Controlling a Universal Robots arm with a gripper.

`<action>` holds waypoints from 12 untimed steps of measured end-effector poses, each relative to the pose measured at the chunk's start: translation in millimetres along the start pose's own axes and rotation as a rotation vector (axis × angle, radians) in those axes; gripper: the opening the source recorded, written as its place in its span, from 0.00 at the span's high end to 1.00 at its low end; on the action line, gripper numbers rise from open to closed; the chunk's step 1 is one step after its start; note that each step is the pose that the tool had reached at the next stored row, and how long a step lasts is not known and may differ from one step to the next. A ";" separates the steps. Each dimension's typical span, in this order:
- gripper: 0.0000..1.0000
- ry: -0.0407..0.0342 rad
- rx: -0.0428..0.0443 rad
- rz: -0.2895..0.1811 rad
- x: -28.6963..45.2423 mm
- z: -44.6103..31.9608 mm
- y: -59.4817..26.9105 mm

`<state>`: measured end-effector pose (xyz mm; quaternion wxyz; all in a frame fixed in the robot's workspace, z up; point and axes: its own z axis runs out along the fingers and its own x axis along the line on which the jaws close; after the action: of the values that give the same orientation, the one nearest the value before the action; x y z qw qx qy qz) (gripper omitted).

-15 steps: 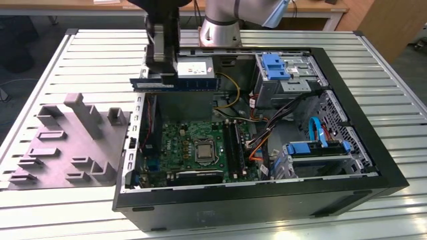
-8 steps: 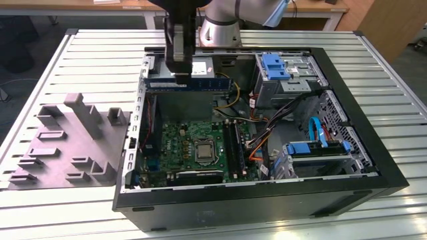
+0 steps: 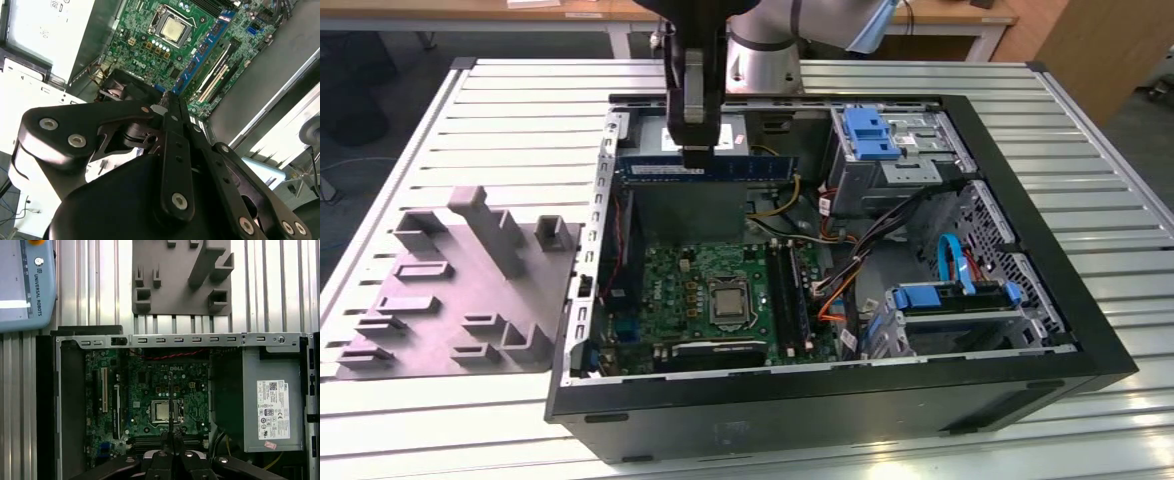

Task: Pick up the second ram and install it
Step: 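Pick up the second ram and move it above second insertion slot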

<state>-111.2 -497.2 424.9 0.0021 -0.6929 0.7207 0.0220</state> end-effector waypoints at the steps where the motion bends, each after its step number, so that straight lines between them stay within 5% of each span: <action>1: 0.88 -0.0001 0.0000 0.000 0.0 0.1 0.0; 12: 0.88 -0.0128 -0.0005 0.000 0.4 17.2 -6.1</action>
<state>-105.5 -497.2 407.6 0.0065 -0.6929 0.7205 0.0266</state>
